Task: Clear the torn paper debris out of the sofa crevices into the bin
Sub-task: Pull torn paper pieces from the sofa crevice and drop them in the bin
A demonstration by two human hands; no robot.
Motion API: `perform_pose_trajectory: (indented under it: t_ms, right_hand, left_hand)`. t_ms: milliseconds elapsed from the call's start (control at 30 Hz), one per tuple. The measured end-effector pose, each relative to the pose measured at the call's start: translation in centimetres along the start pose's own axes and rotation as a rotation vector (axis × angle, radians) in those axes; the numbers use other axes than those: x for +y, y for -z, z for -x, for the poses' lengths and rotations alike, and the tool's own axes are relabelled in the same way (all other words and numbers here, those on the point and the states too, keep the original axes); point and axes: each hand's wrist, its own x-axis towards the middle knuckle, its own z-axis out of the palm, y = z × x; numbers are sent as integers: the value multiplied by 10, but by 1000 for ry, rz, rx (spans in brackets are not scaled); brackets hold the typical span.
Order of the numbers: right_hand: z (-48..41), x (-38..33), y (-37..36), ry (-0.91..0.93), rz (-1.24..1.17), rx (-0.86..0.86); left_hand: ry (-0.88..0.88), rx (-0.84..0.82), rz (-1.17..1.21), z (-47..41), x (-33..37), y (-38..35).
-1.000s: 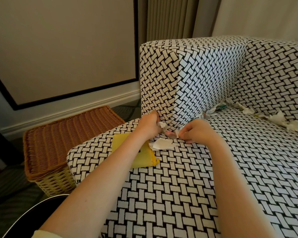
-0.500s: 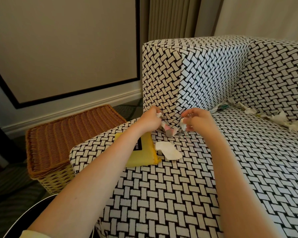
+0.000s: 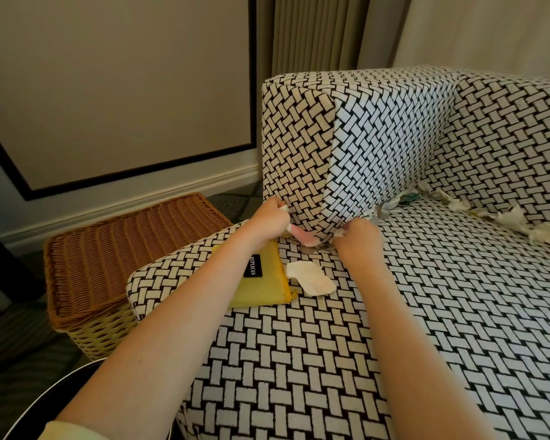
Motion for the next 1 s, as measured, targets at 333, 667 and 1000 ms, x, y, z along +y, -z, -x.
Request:
perform_pose_trajectory:
  t_ms: [333, 667, 1000]
  right_hand:
    - [2, -7, 13, 75, -87, -84]
    - [6, -11, 26, -3, -404, -217]
    - [10, -20, 46, 87, -148, -681]
  left_hand:
    - [85, 72, 204, -4, 19, 12]
    - [-86, -65, -656, -7, -3, -2]
    - [-120, 69, -572, -4, -1, -11]
